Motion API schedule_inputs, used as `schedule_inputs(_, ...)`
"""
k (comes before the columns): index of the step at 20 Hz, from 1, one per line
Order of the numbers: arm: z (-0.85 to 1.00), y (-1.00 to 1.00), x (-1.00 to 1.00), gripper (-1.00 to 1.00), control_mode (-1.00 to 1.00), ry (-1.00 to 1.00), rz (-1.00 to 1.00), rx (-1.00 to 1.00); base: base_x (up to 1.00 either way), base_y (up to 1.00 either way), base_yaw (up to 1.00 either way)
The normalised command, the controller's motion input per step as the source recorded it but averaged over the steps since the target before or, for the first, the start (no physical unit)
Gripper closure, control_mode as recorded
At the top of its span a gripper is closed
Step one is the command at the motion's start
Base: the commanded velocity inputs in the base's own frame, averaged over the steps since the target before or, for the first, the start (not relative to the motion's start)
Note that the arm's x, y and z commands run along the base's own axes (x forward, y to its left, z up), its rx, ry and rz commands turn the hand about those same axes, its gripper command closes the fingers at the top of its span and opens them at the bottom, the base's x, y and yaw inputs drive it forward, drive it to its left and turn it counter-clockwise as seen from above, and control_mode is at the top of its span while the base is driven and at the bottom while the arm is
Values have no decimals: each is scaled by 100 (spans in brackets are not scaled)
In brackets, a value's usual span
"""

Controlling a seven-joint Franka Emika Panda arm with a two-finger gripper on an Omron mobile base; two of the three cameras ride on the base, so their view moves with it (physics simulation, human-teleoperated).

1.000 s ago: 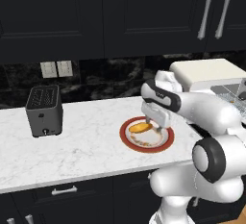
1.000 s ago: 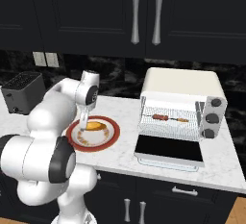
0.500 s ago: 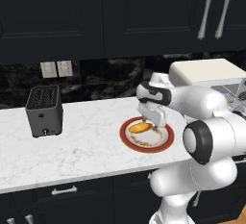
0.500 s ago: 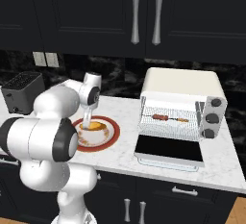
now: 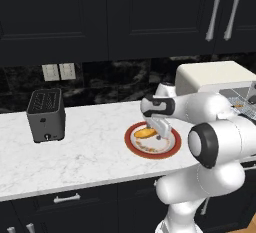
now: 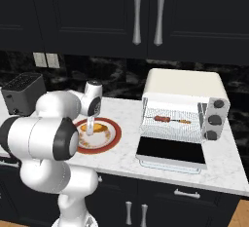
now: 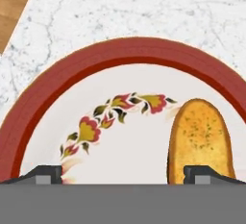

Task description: Pick up the kebab skewer and baguette bread, and place them inside the toaster oven. Close the toaster oven door and start by setting the timer.

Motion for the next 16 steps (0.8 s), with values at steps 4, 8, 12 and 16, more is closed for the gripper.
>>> schedule_inputs(4, 0, 0, 29, -100, -100, -12, 0, 0, 0, 0, 0)
schedule_inputs(8, -7, 0, 31, -100, -100, -4, 0, 0, 0, 0, 0)
schedule_inputs(12, -22, 0, 32, -100, -100, 0, 0, 0, 0, 0, 0)
schedule_inputs(16, -26, 0, 31, -100, -100, 0, 0, 0, 0, 0, 0)
